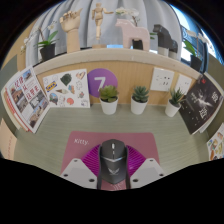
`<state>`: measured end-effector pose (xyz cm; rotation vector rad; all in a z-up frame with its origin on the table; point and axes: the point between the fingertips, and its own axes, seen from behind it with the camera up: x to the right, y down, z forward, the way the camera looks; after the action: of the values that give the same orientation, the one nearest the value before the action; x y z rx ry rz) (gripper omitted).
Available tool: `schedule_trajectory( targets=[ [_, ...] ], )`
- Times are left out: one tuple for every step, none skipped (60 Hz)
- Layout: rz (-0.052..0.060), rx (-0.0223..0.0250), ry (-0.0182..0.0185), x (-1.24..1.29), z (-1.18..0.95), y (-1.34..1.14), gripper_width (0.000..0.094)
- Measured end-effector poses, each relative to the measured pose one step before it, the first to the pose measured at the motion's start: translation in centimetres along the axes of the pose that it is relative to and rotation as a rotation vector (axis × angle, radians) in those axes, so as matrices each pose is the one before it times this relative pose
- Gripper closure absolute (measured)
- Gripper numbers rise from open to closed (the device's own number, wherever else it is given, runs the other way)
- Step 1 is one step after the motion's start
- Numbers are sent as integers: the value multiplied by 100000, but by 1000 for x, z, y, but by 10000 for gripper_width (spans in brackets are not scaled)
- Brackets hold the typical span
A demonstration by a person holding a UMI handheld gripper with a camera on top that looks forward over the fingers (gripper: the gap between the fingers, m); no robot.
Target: Arrange mouse
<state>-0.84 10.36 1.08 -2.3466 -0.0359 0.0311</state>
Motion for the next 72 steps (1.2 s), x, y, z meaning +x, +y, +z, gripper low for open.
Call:
schedule_trajectory(
  targets=[
    [157,-757,-499,-68,245,568,612],
    [85,-844,-435,-104,289,511,610],
    [-47,-1013,-211,-45,271,540,610],
    [-247,-1092,69,39,236,560,611],
    [-613,-4,375,77,-106,108,609],
    [-959,2341,298,3,56,-324,611],
    [-1393,532,530,51,85,188,611],
    [-751,-863,24,-69,-80,86,609],
    [-283,513,421,6,-54,-121,608],
    [267,27,114,44,33,52,609],
    [493,-429,159,-14,-14,82,602],
    [710,59,51,-31,-1,-38,586],
    [637,56,63,-30,21,-18,564],
    [281,-201,-40,-42,21,20,549],
    [80,-125,-13,-18,30,-5,530],
    [133,-217,83,16,43,7,512],
    [121,-480,49,76,29,7,493],
    [316,-655,242,83,-47,21,474],
    [499,-738,344,96,-43,14,454],
    [591,-1142,381,120,-65,86,424],
    [576,-1483,382,116,-120,115,371],
    [672,-1233,838,208,-215,-10,308],
    [681,-481,946,205,-297,-206,200],
    [477,206,812,164,-364,-379,153],
    [344,759,592,86,-449,-483,142],
    [101,1096,31,-17,-486,-579,127],
    [154,1338,113,-22,-546,-655,120],
    [145,1394,69,-54,-587,-713,121],
    [127,1326,-45,-82,-649,-718,122],
    [114,1186,-48,-103,-687,-731,124],
    [104,1015,81,-83,-713,-750,123],
    [221,803,290,-95,-755,-837,122],
    [-19,1055,-5,-146,-827,-795,120],
    [27,1176,-78,-158,-857,-841,118],
    [37,1164,-180,-145,-921,-918,118],
    [97,1430,-86,-172,-878,-886,116],
    [147,1389,-60,-207,-886,-866,118],
    [111,1288,-105,-239,-884,-836,117],
    [29,1122,-110,-252,-887,-805,115],
    [-80,918,-135,-273,-869,-729,117],
    [-180,922,-192,-278,-840,-712,118],
    [-263,1033,-147,-321,-864,-691,119],
    [-208,923,-249,-280,-814,-660,120],
    [-285,854,-159,-324,-809,-653,117],
    [-354,840,-196,-289,-768,-580,117],
    [-330,718,-170,-290,-764,-527,114],
    [-277,543,-128,-262,-754,-475,111],
    [-128,426,-64,-249,-750,-419,108],
    [20,429,14,-240,-714,-386,104],
    [147,585,-63,-264,-673,-412,99],
    [232,726,-233,-311,-658,-410,99],
    [206,1075,-158,-375,-603,-329,99],
    [196,578,-352,-277,-593,-375,99],
    [175,675,-352,-288,-538,-350,99],
    [87,669,-451,-266,-514,-296,98],
    [2,558,-522,-266,-492,-266,98],
    [43,450,-522,-268,-440,-236,98],
    [32,293,-483,-278,-406,-190,99],
    [156,144,-487,-271,-397,-116,98],
    [325,102,-502,-268,-414,-100,99],
    [366,391,-218,-387,-265,-52,99],
    [302,-13,-639,-237,-315,-82,97],
    [293,5,-703,-214,-376,-36,98],
    [343,-65,-604,-172,-266,-36,99],
    [217,-144,-429,-147,-255,7,99],
    [70,-107,-239,-89,-235,-12,100],
    [-15,-76,-149,-71,-206,-20,99],
    [15,1,-87,-45,-202,-30,97],
    [43,116,83,-10,-186,-45,99],
    [69,155,220,36,-156,-45,100],
    [35,333,514,-65,-109,85,99],
    [2,-148,258,52,-159,-13,100]
  ],
)
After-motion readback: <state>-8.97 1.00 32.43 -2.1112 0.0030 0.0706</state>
